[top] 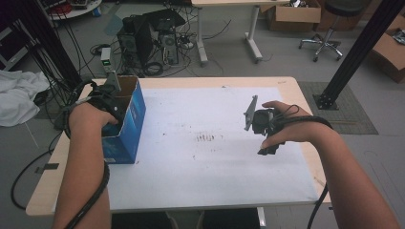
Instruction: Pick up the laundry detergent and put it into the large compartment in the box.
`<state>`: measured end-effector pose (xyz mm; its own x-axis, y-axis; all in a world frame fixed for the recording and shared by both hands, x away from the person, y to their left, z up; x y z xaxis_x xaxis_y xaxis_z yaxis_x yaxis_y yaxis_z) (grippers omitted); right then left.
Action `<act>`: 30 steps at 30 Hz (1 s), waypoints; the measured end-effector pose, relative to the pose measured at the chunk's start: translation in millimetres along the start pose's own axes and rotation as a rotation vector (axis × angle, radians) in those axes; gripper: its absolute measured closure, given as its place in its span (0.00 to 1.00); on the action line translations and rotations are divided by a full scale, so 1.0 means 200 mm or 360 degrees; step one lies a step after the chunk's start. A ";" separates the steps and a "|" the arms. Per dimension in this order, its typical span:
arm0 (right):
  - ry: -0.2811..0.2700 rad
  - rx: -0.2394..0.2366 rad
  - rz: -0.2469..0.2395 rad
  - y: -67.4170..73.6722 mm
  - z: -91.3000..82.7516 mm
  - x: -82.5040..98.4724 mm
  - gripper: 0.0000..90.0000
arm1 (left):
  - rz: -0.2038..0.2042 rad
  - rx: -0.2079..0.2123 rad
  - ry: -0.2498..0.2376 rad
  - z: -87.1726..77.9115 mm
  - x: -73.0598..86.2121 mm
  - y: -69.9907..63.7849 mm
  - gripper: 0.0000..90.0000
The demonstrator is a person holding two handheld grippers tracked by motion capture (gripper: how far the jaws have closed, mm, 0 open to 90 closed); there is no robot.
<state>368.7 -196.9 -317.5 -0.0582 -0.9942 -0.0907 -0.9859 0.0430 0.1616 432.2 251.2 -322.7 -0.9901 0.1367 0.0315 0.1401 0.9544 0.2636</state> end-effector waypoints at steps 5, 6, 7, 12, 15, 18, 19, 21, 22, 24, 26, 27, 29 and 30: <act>0.0000 -0.0004 0.0005 0.00 0.00 0.00 0.18 | -0.0026 0.0003 -0.0017 0.00 0.00 0.00 0.45; 0.0000 -0.0001 0.0008 0.01 0.00 0.00 0.18 | -0.0032 0.0005 -0.0015 0.00 0.00 0.00 0.45; 0.0000 -0.0001 0.0008 0.01 0.00 0.00 0.18 | -0.0034 0.0005 -0.0018 0.00 0.00 0.00 0.45; 0.0002 0.0002 0.0006 0.01 0.00 0.00 0.18 | -0.0020 -0.0006 -0.0039 0.00 0.00 -0.01 0.44; -0.0002 0.0004 0.0006 0.01 0.00 0.00 0.18 | -0.0021 -0.0011 -0.0040 0.00 0.01 -0.01 0.44; 0.0002 0.0006 0.0005 0.01 0.00 0.00 0.18 | -0.0027 -0.0025 -0.0058 -0.01 0.01 -0.01 0.42; -0.0001 0.0004 0.0005 0.01 0.00 0.00 0.18 | -0.0027 -0.0028 -0.0056 -0.01 0.01 -0.01 0.42; -0.0002 0.0006 0.0000 0.01 0.00 -0.01 0.18 | -0.0012 -0.0034 -0.0058 -0.02 0.01 -0.01 0.42; -0.0004 0.0004 0.0000 0.01 0.00 -0.01 0.18 | -0.0013 -0.0040 -0.0058 -0.02 0.01 -0.01 0.42; -0.0002 0.0005 -0.0003 0.01 0.00 -0.01 0.18 | -0.0005 -0.0043 -0.0067 -0.02 0.01 -0.02 0.42; 0.0005 0.0005 -0.0003 0.01 0.00 -0.01 0.18 | 0.0002 -0.0050 -0.0072 -0.03 0.01 -0.02 0.41; 0.0004 0.0003 -0.0003 0.01 0.00 -0.01 0.18 | -0.0006 -0.0051 -0.0071 -0.03 0.01 -0.02 0.41; 0.0002 0.0006 0.0004 0.01 -0.01 0.00 0.18 | 0.0003 -0.0070 -0.0094 -0.06 0.01 -0.01 0.39; 0.0002 0.0006 0.0004 0.01 -0.01 0.00 0.18 | 0.0003 -0.0070 -0.0094 -0.06 0.01 -0.01 0.38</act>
Point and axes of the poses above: each handheld gripper's, and its own axes: z roughly forward along the jaws, x roughly out of its underside, y roughly to its left, the point moved 3 cm from there along z, roughly forward along the jaws, and after that the axes turned 15 degrees about -x, right-handed, at the moved point
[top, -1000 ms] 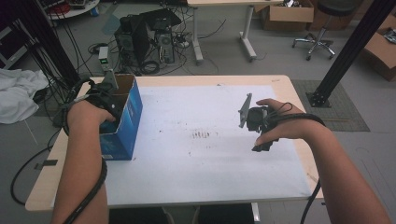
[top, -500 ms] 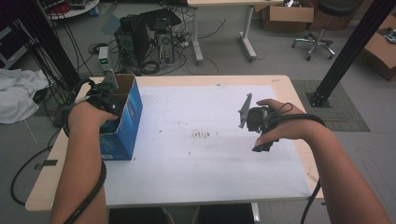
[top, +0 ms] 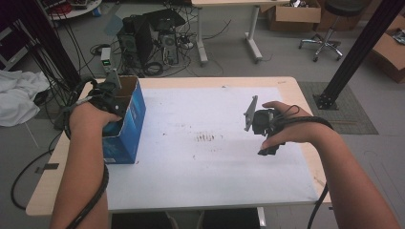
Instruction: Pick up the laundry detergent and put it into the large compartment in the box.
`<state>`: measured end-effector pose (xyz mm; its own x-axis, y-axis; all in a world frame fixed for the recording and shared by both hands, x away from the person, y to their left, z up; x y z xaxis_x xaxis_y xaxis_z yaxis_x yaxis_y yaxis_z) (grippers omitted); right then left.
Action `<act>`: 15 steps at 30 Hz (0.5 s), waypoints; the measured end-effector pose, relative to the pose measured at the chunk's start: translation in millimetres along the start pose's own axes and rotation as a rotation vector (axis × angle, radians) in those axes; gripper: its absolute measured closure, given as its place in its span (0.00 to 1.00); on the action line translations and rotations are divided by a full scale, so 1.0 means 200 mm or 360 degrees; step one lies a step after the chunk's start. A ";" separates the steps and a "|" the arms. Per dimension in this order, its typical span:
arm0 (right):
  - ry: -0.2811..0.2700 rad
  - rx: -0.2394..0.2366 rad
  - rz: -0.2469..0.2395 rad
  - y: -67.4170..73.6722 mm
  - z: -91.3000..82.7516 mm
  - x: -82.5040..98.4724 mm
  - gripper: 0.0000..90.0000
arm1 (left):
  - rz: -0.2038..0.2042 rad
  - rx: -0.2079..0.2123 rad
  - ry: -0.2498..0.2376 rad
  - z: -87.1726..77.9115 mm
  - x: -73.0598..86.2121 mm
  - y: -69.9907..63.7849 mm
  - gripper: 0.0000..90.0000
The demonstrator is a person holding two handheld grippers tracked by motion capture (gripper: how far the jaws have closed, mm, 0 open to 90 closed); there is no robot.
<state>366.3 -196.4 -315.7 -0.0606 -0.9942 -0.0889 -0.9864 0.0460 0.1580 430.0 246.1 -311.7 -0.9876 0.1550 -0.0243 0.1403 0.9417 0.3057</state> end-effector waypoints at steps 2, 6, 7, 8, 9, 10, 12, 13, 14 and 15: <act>-0.0005 0.0000 -0.0001 0.00 0.00 0.00 0.18 | 0.0001 -0.0009 -0.0007 -0.02 0.00 0.01 0.37; -0.0002 0.0004 0.0000 0.00 -0.01 0.00 0.18 | -0.0009 -0.0006 -0.0019 -0.05 0.00 0.02 0.34; -0.0005 0.0005 -0.0004 0.01 -0.01 0.00 0.18 | -0.0012 -0.0005 -0.0019 -0.06 0.01 0.02 0.33; -0.0005 0.0005 -0.0004 0.01 -0.01 0.00 0.18 | -0.0013 -0.0001 -0.0013 -0.06 0.01 0.02 0.33; -0.0010 0.0012 -0.0002 0.01 -0.01 -0.01 0.18 | -0.0010 -0.0008 -0.0009 -0.06 0.01 0.02 0.32; -0.0010 0.0013 -0.0003 0.01 -0.02 -0.01 0.18 | -0.0011 -0.0017 -0.0011 -0.07 0.01 0.02 0.32; -0.0012 0.0017 -0.0003 0.01 -0.02 -0.01 0.18 | -0.0024 -0.0004 -0.0017 -0.07 0.01 0.03 0.31; -0.0012 0.0017 -0.0003 0.01 -0.02 -0.01 0.18 | -0.0024 -0.0004 -0.0017 -0.07 0.01 0.03 0.30; -0.0010 0.0014 -0.0001 0.01 -0.02 -0.01 0.18 | -0.0025 -0.0001 -0.0016 -0.07 0.02 0.02 0.30; -0.0009 0.0015 -0.0003 0.01 -0.03 -0.01 0.18 | -0.0024 -0.0002 -0.0016 -0.07 0.02 0.02 0.30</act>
Point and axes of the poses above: each handheld gripper's, and its own axes: z roughly forward along the jaws, x roughly out of its underside, y roughly to its left, the point moved 3 cm from there along z, roughly forward along the jaws, and after that the axes turned 15 degrees about -x, right-handed, at the moved point
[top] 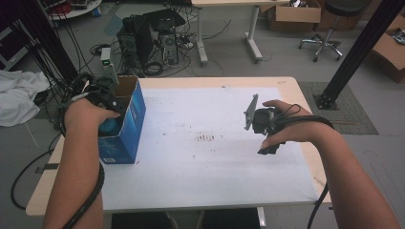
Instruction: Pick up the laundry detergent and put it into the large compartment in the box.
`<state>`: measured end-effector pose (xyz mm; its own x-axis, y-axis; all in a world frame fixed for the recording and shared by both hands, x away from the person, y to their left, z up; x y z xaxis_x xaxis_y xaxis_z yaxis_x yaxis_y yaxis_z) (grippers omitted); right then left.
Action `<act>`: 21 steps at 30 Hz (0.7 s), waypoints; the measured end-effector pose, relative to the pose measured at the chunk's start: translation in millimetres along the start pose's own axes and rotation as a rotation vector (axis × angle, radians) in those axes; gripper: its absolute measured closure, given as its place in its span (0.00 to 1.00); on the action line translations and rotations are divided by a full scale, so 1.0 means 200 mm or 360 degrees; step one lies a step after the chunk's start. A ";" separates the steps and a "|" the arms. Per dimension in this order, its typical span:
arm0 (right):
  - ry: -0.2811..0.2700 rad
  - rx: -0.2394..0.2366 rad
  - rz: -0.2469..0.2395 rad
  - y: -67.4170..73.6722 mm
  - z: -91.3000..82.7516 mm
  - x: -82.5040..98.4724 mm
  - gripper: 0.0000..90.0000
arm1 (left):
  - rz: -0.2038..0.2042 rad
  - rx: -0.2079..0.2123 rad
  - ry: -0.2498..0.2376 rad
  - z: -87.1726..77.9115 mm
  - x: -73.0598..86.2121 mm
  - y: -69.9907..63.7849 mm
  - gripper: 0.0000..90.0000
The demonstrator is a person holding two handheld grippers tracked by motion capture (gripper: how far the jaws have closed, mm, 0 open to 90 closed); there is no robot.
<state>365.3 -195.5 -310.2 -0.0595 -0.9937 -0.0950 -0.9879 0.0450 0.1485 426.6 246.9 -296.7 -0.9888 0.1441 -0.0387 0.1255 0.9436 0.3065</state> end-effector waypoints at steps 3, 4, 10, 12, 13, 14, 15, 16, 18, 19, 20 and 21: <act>0.0000 0.0002 0.0000 0.00 0.00 0.00 0.18 | 0.0006 -0.0001 0.0000 -0.01 0.00 0.00 0.28; -0.0001 0.0002 0.0004 0.00 0.00 0.01 0.18 | -0.0004 0.0002 0.0007 -0.01 0.00 0.00 0.27; -0.0005 0.0009 0.0005 0.00 -0.01 0.01 0.18 | 0.0002 -0.0019 0.0012 -0.05 0.01 0.00 0.22; -0.0013 0.0008 0.0004 0.01 -0.01 0.01 0.18 | 0.0002 -0.0025 0.0014 -0.06 0.01 0.01 0.20; -0.0013 0.0008 0.0004 0.01 -0.01 0.01 0.18 | 0.0005 -0.0040 0.0005 -0.07 0.02 0.01 0.20; -0.0010 0.0009 0.0003 0.01 -0.01 0.01 0.18 | 0.0004 -0.0041 0.0000 -0.08 0.02 0.02 0.20; -0.0018 0.0009 0.0002 0.01 -0.01 0.01 0.18 | 0.0000 -0.0043 -0.0001 -0.08 0.02 0.02 0.20; -0.0010 0.0010 0.0000 0.01 -0.01 0.01 0.18 | 0.0003 -0.0049 -0.0012 -0.09 0.02 0.02 0.19; -0.0010 0.0010 -0.0002 0.01 -0.01 0.01 0.18 | 0.0004 -0.0055 -0.0014 -0.10 0.03 0.03 0.18; -0.0007 0.0010 -0.0004 0.01 -0.01 0.01 0.18 | 0.0008 -0.0059 -0.0013 -0.10 0.03 0.03 0.17; -0.0008 0.0008 -0.0005 0.01 -0.01 0.01 0.18 | 0.0009 -0.0055 -0.0017 -0.11 0.03 0.03 0.17; -0.0007 0.0009 -0.0008 0.01 -0.01 0.01 0.18 | 0.0012 -0.0059 -0.0021 -0.11 0.03 0.03 0.17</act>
Point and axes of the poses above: each handheld gripper's, and its own axes: z roughly forward along the jaws, x roughly out of its underside, y roughly to its left, the point moved 3 cm from there along z, roughly forward along the jaws, and after that the axes turned 15 degrees about -x, right-handed, at the moved point
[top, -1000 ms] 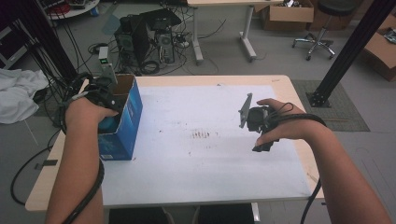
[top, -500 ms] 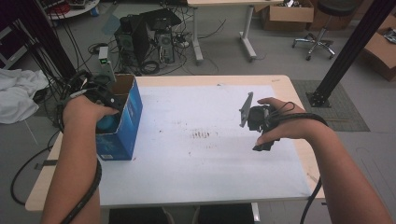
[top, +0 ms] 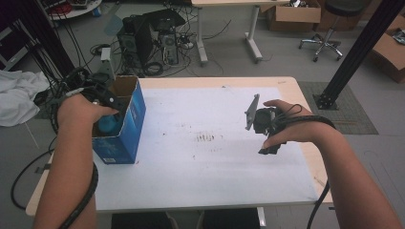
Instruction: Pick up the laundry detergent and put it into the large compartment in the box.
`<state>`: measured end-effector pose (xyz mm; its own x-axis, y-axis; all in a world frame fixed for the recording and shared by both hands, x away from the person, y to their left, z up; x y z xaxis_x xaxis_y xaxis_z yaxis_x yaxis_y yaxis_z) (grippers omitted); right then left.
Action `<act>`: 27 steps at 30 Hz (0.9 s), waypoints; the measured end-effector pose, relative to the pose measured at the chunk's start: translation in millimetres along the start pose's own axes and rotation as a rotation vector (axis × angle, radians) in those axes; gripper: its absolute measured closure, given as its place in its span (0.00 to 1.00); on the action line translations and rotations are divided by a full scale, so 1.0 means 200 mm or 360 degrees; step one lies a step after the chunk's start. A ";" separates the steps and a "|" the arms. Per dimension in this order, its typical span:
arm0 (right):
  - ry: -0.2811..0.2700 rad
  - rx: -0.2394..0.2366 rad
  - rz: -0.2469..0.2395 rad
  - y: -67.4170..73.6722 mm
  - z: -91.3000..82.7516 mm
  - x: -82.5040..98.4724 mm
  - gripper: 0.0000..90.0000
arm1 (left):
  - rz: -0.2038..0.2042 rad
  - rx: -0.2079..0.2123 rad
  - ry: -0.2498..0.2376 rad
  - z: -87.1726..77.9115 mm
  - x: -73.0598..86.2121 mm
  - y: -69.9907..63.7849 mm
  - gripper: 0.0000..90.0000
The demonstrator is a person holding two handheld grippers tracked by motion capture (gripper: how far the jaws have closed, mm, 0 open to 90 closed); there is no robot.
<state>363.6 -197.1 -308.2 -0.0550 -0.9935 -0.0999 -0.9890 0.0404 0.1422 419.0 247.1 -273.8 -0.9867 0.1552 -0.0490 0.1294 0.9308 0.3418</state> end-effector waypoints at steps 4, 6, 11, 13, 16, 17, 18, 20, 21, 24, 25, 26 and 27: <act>0.0000 0.0001 0.0003 0.00 0.00 0.00 0.18 | 0.0029 0.0000 -0.0028 -0.02 0.00 0.00 0.15; 0.0002 -0.0003 0.0004 0.00 0.00 0.00 0.18 | 0.0039 -0.0003 -0.0039 -0.03 0.00 0.00 0.14; 0.0005 -0.0004 0.0004 0.00 0.00 0.00 0.18 | 0.0054 -0.0014 -0.0047 -0.05 0.00 0.00 0.12; 0.0008 -0.0004 0.0002 0.00 0.00 0.00 0.18 | 0.0053 -0.0017 -0.0050 -0.06 0.00 0.01 0.11; 0.0006 -0.0003 0.0002 0.00 0.00 -0.01 0.18 | 0.0049 -0.0019 -0.0049 -0.07 0.01 0.03 0.09; 0.0006 -0.0003 0.0002 0.00 0.00 -0.01 0.18 | 0.0045 -0.0021 -0.0051 -0.07 0.01 0.03 0.09; 0.0008 -0.0001 0.0002 0.00 -0.01 -0.01 0.18 | 0.0044 -0.0019 -0.0052 -0.08 0.01 0.04 0.08; 0.0012 0.0001 0.0001 0.00 -0.01 -0.02 0.18 | 0.0038 -0.0020 -0.0051 -0.09 0.01 0.04 0.07; 0.0012 0.0000 -0.0001 0.00 -0.01 -0.02 0.18 | 0.0040 -0.0022 -0.0052 -0.09 0.01 0.05 0.07; 0.0015 0.0001 -0.0002 0.00 -0.01 -0.02 0.18 | 0.0035 -0.0017 -0.0063 -0.10 0.02 0.06 0.05; 0.0011 0.0001 -0.0001 0.00 -0.01 -0.02 0.18 | 0.0030 -0.0019 -0.0064 -0.11 0.02 0.06 0.04; 0.0011 0.0001 0.0000 0.00 -0.01 -0.02 0.18 | 0.0039 -0.0023 -0.0064 -0.11 0.02 0.07 0.04; 0.0016 0.0001 0.0000 0.00 -0.01 -0.02 0.18 | 0.0040 -0.0024 -0.0066 -0.12 0.02 0.07 0.03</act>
<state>365.2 -192.6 -304.9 -0.0535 -0.9945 -0.0898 -0.9891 0.0404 0.1413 414.7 252.3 -247.0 -0.9781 0.1922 -0.0793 0.1521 0.9215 0.3574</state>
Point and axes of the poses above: each handheld gripper's, and its own axes: z roughly forward along the jaws, x roughly out of its underside, y roughly to its left, the point moved 3 cm from there along z, roughly forward along the jaws, and after that the axes turned 15 degrees about -x, right-handed, at the moved point
